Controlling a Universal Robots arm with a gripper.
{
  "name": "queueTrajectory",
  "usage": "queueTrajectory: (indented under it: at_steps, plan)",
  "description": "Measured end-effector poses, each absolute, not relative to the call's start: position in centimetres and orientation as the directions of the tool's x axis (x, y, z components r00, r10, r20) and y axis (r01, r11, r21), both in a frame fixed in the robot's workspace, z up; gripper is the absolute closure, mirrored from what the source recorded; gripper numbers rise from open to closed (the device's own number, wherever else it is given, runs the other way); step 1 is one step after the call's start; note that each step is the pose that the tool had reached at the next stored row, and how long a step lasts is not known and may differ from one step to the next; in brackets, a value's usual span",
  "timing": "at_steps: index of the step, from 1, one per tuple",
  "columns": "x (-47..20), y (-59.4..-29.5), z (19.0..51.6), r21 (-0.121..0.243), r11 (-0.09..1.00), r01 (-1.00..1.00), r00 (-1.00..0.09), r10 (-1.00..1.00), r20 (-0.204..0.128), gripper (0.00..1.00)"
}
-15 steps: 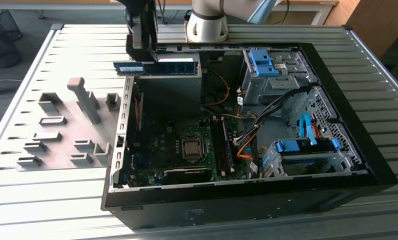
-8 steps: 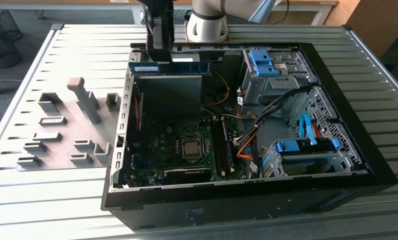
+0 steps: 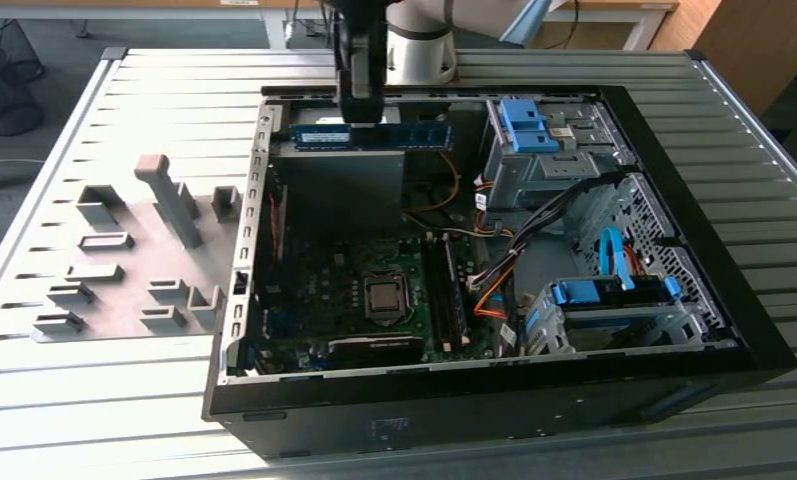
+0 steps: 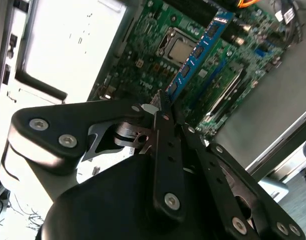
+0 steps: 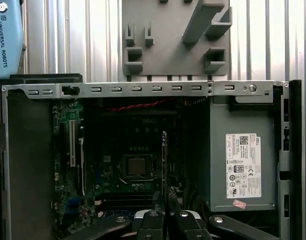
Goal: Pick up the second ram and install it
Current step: 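Pick up the second ram and move it above second insertion slot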
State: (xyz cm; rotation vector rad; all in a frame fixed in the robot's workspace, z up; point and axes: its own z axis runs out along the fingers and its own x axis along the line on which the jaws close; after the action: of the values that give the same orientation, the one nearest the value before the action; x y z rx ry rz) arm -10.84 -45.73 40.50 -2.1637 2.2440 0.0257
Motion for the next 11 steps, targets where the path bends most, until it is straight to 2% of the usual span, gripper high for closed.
queueTrajectory:
  at_steps: [11]
  plan:
    - [-7.7,-45.7,40.4,-0.005,0.036,-0.999,-0.036,-0.999,-0.029,0.86]
